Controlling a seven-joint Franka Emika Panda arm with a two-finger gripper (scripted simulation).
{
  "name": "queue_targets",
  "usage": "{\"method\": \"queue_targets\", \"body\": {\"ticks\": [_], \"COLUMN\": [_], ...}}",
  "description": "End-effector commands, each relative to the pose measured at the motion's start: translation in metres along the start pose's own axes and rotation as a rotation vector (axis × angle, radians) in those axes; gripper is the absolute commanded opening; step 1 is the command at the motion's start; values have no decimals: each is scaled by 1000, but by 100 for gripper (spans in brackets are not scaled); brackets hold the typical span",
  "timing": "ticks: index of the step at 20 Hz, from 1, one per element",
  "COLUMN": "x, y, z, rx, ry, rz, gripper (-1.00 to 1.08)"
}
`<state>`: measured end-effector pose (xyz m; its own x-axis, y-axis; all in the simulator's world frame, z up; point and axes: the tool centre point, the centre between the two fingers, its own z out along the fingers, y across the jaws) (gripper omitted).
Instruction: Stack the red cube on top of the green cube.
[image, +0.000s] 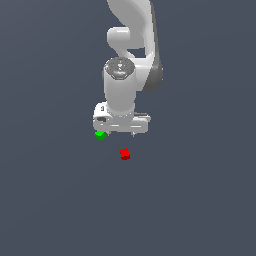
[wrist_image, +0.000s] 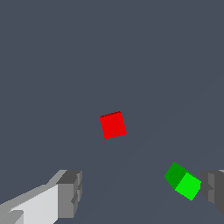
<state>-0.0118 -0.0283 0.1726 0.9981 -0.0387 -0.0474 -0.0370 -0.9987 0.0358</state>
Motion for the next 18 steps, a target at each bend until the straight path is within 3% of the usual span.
{"method": "queue_targets", "body": {"ticks": [1,9,18], "x": [0,3,13], "y": [0,-2,-11], "z": [0,17,73], "rx": [0,5,22], "ry": [0,9,37], "rz": [0,-41,-179], "gripper": [100,100,100]}}
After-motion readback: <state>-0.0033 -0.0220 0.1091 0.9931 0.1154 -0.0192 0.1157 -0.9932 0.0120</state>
